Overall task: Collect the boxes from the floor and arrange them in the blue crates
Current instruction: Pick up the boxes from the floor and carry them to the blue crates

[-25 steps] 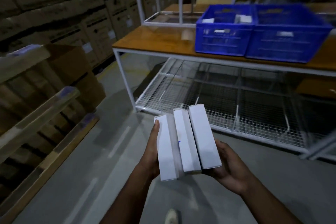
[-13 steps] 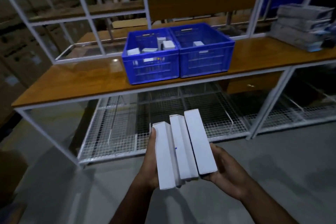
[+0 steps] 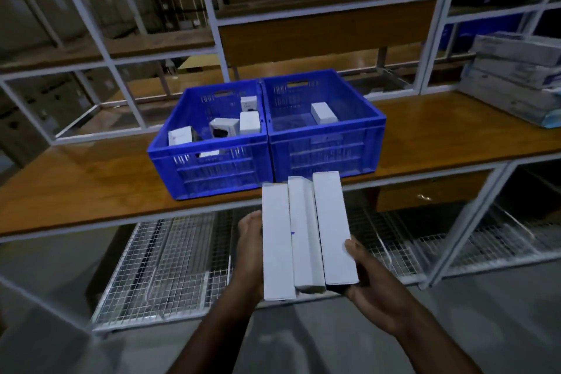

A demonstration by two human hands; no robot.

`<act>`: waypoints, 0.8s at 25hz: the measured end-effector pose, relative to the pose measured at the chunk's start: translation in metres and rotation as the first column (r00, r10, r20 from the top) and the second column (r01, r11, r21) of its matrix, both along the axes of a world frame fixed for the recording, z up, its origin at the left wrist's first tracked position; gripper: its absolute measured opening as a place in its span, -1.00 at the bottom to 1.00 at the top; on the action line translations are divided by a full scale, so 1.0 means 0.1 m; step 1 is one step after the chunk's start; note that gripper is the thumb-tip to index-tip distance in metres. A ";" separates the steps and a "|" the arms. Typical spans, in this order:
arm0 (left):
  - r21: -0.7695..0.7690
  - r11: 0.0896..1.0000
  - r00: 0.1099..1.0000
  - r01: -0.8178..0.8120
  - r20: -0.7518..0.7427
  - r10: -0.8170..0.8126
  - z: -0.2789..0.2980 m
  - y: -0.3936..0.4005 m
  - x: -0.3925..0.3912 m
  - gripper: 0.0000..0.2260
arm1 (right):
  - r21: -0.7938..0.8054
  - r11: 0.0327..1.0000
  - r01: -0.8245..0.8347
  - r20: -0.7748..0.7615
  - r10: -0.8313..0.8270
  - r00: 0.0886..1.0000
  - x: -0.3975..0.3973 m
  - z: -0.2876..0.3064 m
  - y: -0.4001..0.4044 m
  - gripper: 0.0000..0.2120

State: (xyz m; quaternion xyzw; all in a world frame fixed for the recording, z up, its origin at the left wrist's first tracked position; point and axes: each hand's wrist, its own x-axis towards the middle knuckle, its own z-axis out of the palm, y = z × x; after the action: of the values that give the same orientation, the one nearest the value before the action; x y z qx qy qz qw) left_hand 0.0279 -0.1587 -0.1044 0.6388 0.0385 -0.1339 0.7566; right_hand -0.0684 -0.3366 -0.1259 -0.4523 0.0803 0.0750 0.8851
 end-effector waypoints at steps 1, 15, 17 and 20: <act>-0.002 0.999 0.999 -0.049 0.023 0.049 0.06 -0.11 0.15 -0.81 | -0.013 1.000 -0.010 0.024 0.010 1.000 0.18 0.11 -0.12 0.06; 0.019 0.997 0.961 -0.069 0.268 0.061 0.94 -0.99 2.22 -0.64 | -0.335 0.927 0.170 0.312 -0.061 0.948 2.48 1.04 -0.90 -0.39; 0.089 0.996 0.960 -0.008 0.281 -0.017 0.97 -1.09 2.55 -0.70 | -0.417 0.882 0.222 0.297 -0.099 0.950 2.80 1.18 -0.95 -0.45; 0.223 0.972 0.932 0.069 0.334 -0.143 1.06 -1.19 3.01 -0.71 | -0.462 0.846 0.264 0.198 -0.193 0.961 3.29 1.27 -1.03 -0.61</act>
State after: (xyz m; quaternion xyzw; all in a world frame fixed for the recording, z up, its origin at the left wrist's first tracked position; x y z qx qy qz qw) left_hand 0.3293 -0.2779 0.0013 0.7290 -0.1169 -0.0549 0.6722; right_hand 0.2601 -0.4398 0.0012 -0.6506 0.0859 -0.0863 0.7496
